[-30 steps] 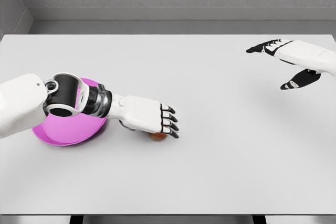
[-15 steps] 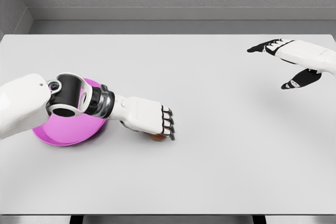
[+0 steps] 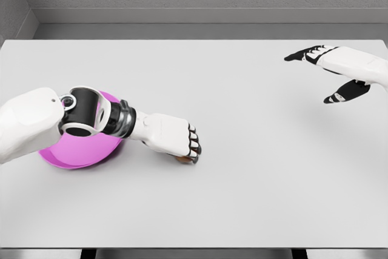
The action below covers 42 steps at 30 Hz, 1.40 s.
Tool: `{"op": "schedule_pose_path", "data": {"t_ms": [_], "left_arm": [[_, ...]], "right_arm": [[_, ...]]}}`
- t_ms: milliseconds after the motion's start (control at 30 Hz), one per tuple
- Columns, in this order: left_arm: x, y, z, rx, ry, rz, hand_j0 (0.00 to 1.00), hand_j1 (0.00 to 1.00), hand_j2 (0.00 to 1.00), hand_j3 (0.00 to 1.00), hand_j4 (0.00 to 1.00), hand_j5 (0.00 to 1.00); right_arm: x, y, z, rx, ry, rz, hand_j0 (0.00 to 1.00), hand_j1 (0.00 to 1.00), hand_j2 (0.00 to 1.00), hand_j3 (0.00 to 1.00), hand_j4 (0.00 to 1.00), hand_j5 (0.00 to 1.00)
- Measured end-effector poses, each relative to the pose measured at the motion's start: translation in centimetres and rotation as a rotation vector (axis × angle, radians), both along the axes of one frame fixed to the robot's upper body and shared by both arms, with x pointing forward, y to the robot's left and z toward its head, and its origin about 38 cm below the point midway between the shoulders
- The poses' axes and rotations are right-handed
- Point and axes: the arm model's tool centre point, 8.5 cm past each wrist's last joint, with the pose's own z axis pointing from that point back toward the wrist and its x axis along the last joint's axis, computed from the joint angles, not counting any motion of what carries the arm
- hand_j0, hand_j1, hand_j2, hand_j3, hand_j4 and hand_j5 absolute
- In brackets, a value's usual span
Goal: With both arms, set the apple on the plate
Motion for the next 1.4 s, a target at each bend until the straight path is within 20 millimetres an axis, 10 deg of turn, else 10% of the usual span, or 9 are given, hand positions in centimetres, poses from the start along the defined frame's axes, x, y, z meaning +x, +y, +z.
{"op": "schedule_pose_path", "data": {"t_ms": [433, 1067, 1400], "left_arm": [[-0.1, 0.0, -0.2, -0.001, 0.003, -0.001, 0.0, 0.0, 0.0, 0.0, 0.0, 0.0], [3.3, 3.9, 4.2, -0.167, 0.055, 0.177, 0.0, 0.0, 0.0, 0.0, 0.0, 0.0], [5.4, 13.1, 6.5, -0.191, 0.041, 0.415, 0.0, 0.0, 0.0, 0.0, 0.0, 0.0]], "right_arm": [[0.0, 0.2, -0.3, 0.007, 0.005, 0.004, 1.0, 1.0, 1.0, 1.0, 1.0, 1.0], [0.0, 0.1, -0.4, 0.003, 0.011, 0.001, 1.0, 1.0, 1.0, 1.0, 1.0, 1.0], [0.0, 0.0, -0.5, 0.002, 0.012, -0.002, 1.0, 1.0, 1.0, 1.0, 1.0, 1.0]]}}
